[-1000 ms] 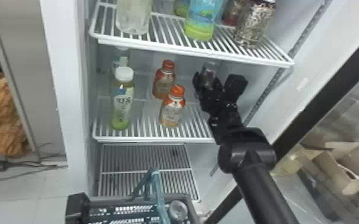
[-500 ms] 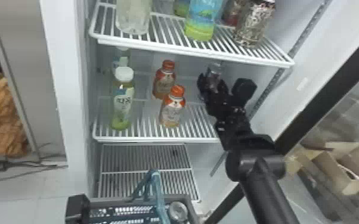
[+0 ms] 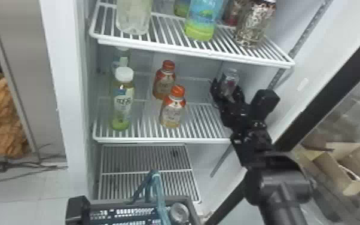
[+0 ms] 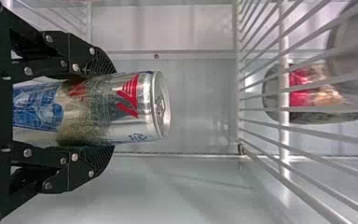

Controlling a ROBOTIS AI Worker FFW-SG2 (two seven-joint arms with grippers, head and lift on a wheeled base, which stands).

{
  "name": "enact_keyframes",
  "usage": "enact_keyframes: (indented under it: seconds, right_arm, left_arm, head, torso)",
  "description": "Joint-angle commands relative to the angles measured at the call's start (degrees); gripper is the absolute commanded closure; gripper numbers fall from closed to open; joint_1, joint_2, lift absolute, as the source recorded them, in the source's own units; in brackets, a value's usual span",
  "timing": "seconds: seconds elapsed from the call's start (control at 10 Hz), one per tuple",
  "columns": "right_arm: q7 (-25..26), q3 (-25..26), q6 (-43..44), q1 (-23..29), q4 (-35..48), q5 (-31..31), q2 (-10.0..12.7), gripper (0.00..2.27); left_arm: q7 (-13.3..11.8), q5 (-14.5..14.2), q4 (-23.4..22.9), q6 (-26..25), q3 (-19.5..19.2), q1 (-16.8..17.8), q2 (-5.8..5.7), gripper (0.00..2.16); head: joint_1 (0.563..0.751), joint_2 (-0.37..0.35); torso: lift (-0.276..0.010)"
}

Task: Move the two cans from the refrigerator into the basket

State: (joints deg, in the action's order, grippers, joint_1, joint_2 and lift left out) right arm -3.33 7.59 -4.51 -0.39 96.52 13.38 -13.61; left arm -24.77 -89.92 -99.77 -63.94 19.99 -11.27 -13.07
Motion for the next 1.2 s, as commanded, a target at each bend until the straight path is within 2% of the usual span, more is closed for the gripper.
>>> enact_keyframes:
  seconds: [0.0,0.4,0.7,1.1]
  right_arm:
    - [-0.1,0.7,-0.7,3.2,4.0,0.6,0.3,0.71]
    - [-1.8,0.9,-2.2,8.7,11.1,3.5,1.0,0.71]
    - [-2.7,2.0,-4.9,17.0,20.7,7.0,2.4,0.71]
    - [-3.3,2.6,-6.7,24.4,30.4,9.4,2.6,0.71]
  left_arm:
    - [0.0,0.0,0.0,0.2,-0.2,-0.3,0.07,1.21]
    - [-0.1,0.0,0.0,0.2,-0.2,-0.1,0.15,1.21]
    - [-0.1,0.1,0.0,0.2,-0.5,-0.4,0.24,1.21]
    - [-0.2,0.3,0.0,0.2,-0.5,-0.4,0.24,1.21]
  head:
    - [0.695,-0.350]
    - [0.695,-0.350]
    - [0.695,-0.350]
    - [0.695,-0.350]
  torso:
    - [-0.266]
    - [-0.266]
    - [-0.266]
    - [-0.266]
